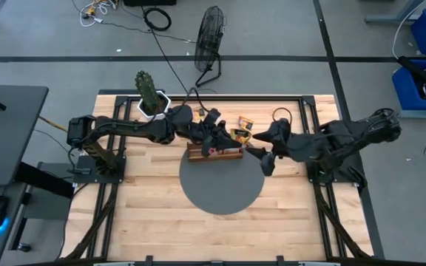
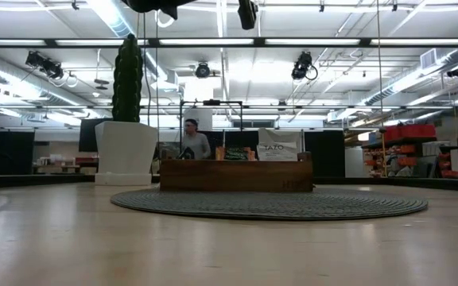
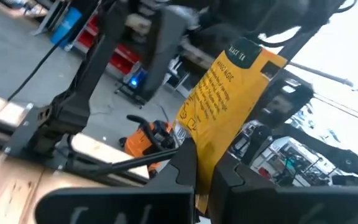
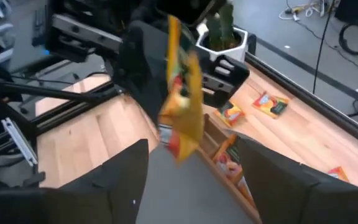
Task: Pick & Place Tea
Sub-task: Put the orange tea bag into the left section of the wooden organizer
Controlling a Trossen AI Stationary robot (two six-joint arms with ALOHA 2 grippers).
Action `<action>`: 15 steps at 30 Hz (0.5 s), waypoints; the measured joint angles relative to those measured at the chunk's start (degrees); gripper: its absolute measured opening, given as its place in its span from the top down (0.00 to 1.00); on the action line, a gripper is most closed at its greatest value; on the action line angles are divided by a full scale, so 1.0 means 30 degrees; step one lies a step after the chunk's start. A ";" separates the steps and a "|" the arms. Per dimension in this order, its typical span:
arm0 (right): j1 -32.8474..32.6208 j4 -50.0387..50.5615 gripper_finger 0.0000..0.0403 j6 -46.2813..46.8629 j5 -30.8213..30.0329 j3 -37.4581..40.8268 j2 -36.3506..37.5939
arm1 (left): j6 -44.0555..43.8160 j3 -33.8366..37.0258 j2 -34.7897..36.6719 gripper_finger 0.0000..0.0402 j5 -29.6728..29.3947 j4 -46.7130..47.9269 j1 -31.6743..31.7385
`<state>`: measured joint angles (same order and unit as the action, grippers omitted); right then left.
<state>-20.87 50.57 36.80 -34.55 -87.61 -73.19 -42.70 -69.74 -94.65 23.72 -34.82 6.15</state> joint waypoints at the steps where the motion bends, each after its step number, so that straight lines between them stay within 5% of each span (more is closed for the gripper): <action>1: 0.0193 -0.0134 0.37 -0.0168 0.0246 0.0000 -0.0071 | 0.0036 0.0001 0.0006 0.98 0.0075 -0.0309 0.0000; 9: 0.0796 -0.1450 0.45 -0.1935 0.0870 -0.0005 -0.0241 | 0.0016 -0.0012 0.0015 0.97 0.0183 -0.0561 0.0000; 15: 0.0826 -0.1523 0.62 -0.2522 0.1044 -0.0007 -0.0241 | 0.0111 -0.0012 0.0015 0.98 0.0176 -0.0523 0.0066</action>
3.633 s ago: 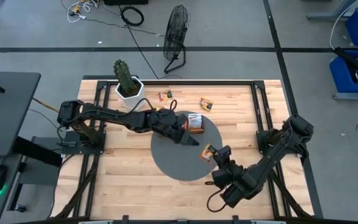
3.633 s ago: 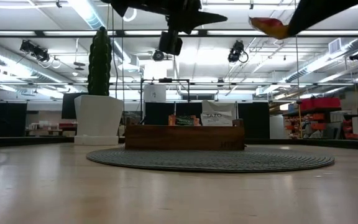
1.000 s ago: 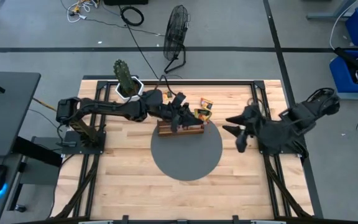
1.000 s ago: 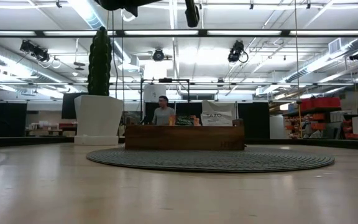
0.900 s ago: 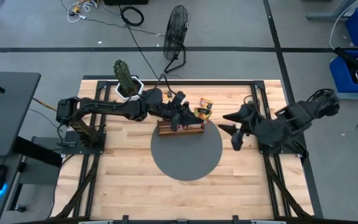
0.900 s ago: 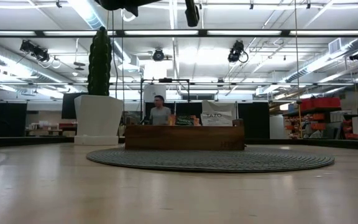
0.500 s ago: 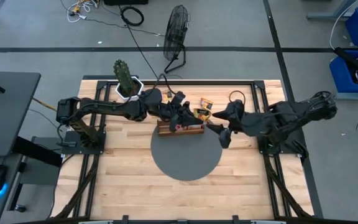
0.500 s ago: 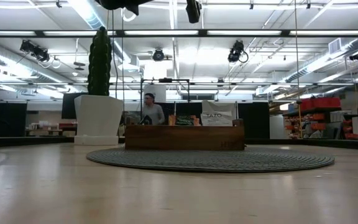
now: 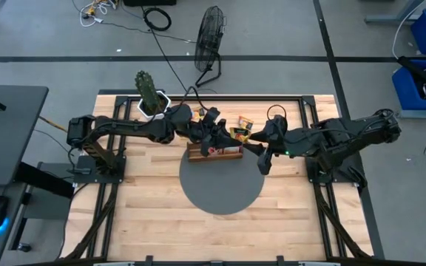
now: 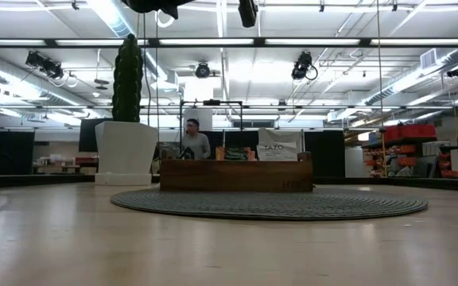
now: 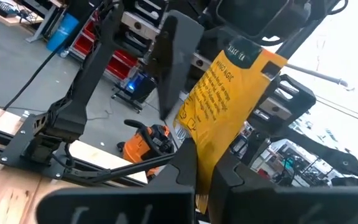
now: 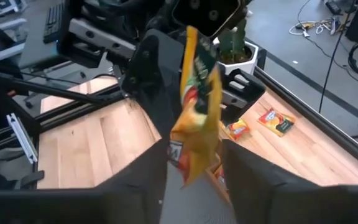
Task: Pick & Place Tea
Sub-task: Put the orange tea bag into the left section of the wooden organizer
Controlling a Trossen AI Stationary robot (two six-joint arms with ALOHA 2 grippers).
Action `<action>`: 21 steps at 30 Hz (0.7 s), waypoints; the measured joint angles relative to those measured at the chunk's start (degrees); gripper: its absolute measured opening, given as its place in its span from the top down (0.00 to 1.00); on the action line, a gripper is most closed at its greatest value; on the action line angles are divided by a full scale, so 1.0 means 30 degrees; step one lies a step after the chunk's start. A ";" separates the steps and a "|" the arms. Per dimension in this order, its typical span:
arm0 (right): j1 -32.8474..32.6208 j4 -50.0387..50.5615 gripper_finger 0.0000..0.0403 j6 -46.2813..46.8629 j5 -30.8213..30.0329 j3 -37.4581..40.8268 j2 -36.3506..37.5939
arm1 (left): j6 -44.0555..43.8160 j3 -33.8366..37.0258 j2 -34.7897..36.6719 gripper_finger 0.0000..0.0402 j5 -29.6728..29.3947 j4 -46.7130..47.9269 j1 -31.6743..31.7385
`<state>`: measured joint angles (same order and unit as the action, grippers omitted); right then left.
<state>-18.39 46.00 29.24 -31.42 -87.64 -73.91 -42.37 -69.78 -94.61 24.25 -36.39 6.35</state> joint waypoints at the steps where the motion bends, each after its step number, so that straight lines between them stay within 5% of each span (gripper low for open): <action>1: 0.0000 -0.0006 0.66 -0.0060 0.0014 0.0007 0.0000 | 0.0000 0.0000 0.0000 0.98 -0.0004 0.0007 0.0007; 9: 0.0000 -0.0073 0.95 -0.0622 -0.0005 0.0001 0.0007 | 0.0007 -0.0007 0.0000 0.98 0.0000 0.0075 0.0116; 21: 0.0000 0.0091 0.99 -0.0509 -0.0342 0.0000 0.0200 | 0.0216 -0.0022 0.0004 0.84 0.0983 0.0645 0.0434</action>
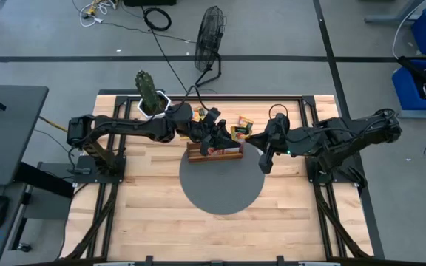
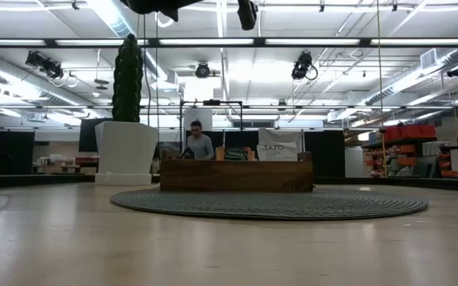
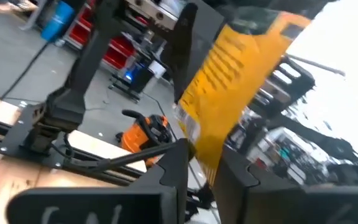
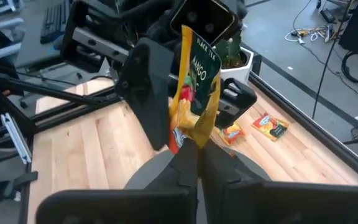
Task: Pick & Place Tea
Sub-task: Put the orange tea bag into the left section of the wooden organizer
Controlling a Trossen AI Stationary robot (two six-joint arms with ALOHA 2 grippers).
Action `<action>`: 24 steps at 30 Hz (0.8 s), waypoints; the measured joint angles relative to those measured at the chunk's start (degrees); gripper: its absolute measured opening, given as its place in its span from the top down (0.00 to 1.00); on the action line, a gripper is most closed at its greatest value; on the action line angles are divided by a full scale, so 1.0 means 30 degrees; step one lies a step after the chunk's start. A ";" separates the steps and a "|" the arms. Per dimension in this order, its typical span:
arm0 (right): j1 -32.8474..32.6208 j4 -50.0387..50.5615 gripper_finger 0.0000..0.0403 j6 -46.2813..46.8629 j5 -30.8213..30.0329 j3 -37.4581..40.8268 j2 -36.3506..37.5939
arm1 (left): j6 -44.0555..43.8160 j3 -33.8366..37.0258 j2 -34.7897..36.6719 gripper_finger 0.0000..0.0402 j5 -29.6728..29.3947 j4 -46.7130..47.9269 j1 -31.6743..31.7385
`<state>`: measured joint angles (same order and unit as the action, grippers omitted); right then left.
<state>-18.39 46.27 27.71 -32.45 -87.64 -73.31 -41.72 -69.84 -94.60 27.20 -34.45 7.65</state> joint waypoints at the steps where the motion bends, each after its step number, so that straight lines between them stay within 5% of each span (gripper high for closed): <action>1: -0.0003 0.0083 1.00 0.0097 -0.0015 0.0000 0.0004 | 0.0010 0.0000 0.0003 0.83 0.0408 0.0029 0.0139; 11: -0.0316 0.2992 1.00 0.2480 0.1464 0.0000 0.0062 | -0.0741 0.0000 0.0003 0.81 0.4316 0.0114 0.1878; 16: -0.0313 0.4834 1.00 0.4194 0.3745 0.0000 0.0041 | -0.0787 0.0000 -0.0004 0.81 0.5415 0.0391 0.2490; 24: 0.0128 0.5075 1.00 0.4641 0.5603 0.0007 -0.0411 | 0.1011 0.0015 -0.0004 0.77 0.5081 0.1830 0.2244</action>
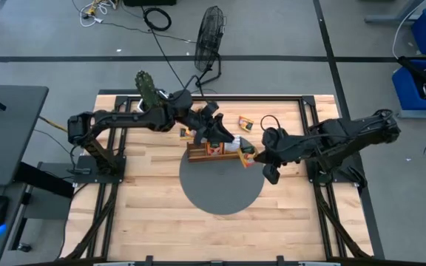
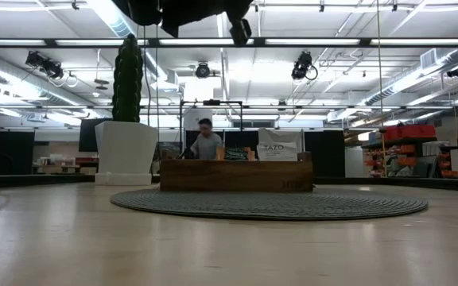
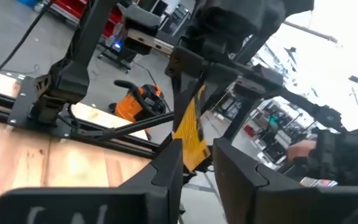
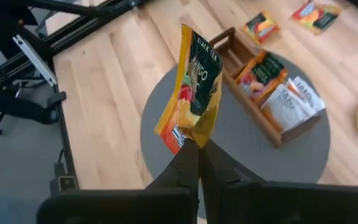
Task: Pick & Place Tea
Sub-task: Put the orange tea bag into the left section of the wooden organizer
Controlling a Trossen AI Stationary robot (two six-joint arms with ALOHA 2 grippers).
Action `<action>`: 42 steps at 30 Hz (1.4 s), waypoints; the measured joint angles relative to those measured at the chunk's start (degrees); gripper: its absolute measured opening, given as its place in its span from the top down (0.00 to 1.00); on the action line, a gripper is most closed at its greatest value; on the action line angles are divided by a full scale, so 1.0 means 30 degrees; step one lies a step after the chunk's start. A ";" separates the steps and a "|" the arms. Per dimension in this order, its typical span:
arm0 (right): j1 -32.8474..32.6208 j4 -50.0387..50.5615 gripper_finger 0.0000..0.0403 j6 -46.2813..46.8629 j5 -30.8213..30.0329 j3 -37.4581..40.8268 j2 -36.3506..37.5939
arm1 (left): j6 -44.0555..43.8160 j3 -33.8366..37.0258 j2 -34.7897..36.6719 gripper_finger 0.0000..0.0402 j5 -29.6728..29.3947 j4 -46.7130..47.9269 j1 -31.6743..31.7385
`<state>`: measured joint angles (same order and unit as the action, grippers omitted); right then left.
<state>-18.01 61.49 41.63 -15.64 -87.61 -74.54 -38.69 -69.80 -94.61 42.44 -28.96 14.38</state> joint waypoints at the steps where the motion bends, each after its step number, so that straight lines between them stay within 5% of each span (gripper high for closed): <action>1: 0.0124 0.0011 1.00 0.0064 0.0302 0.0000 -0.0080 | 0.0297 0.0000 0.0000 0.76 -0.0080 0.0086 -0.0094; 12: 0.1621 0.0262 1.00 -0.1124 0.2061 0.0000 -0.1530 | 0.1838 0.0007 -0.0006 0.49 -0.1296 0.0845 -0.0920; 21: 0.2626 -0.0891 1.00 -0.2783 0.2525 0.0000 -0.1872 | 0.2706 0.0007 -0.0007 0.46 -0.1240 0.2358 -0.0917; 29: 0.2715 -0.0911 1.00 -0.3146 0.2542 0.0000 -0.2029 | 0.3111 0.0007 0.0000 0.54 -0.1240 0.2933 -0.0907; 39: 0.3255 -0.1537 1.00 -0.3615 0.2540 0.0000 -0.2015 | 0.2775 0.0007 0.0000 0.95 -0.1272 0.4005 -0.0849; 42: 0.3362 -0.1524 0.98 -0.3909 0.2537 0.0000 -0.2018 | 0.2789 0.0007 -0.0005 0.98 -0.1284 0.4061 -0.0783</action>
<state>-7.92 56.92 29.90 -8.03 -87.61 -80.60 -30.32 -69.78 -94.62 38.59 -16.78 12.03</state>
